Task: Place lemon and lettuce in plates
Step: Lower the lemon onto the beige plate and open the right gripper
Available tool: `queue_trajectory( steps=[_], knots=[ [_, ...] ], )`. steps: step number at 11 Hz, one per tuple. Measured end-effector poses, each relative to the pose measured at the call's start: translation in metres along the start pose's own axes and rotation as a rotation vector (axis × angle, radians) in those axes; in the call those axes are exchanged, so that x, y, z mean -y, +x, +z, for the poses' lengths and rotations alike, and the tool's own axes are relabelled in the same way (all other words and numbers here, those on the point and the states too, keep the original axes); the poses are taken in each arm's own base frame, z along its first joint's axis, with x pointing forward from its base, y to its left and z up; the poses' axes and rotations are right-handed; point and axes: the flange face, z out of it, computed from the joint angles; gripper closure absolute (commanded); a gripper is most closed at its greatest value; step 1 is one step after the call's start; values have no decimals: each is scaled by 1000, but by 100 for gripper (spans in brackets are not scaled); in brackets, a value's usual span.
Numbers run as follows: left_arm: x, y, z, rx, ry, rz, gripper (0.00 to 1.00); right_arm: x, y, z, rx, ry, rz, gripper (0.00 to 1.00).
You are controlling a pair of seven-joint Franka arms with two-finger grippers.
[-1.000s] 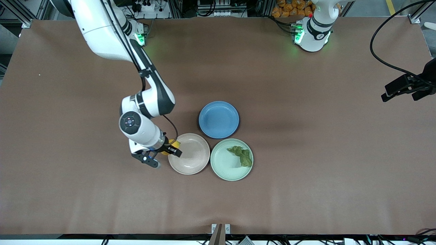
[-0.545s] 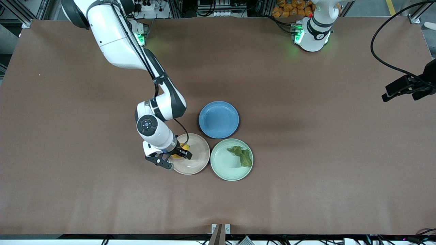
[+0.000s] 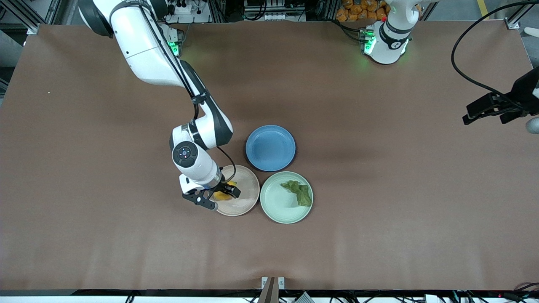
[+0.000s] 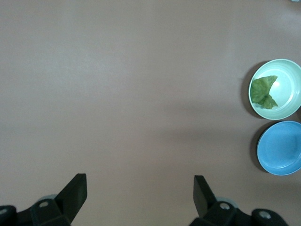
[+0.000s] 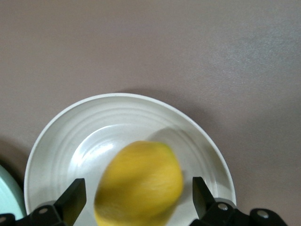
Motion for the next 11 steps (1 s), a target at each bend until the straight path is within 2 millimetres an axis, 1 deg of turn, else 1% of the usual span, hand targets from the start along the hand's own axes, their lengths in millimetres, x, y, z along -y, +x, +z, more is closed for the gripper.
queue_trajectory(
  steps=[2, 6, 9, 11],
  knots=[
    [-1, 0, 5, 11, 3, 1, 0, 1, 1, -1, -3, 2, 0, 0],
    [6, 0, 5, 11, 4, -11, 0, 4, 8, -11, -6, 2, 2, 0],
    [6, 0, 3, 6, 5, -13, 0, 8, 20, -32, 40, -36, 6, 0],
    [4, -3, -3, -4, 4, -9, 0, 3, 36, -51, 71, -63, 23, 0]
  ],
)
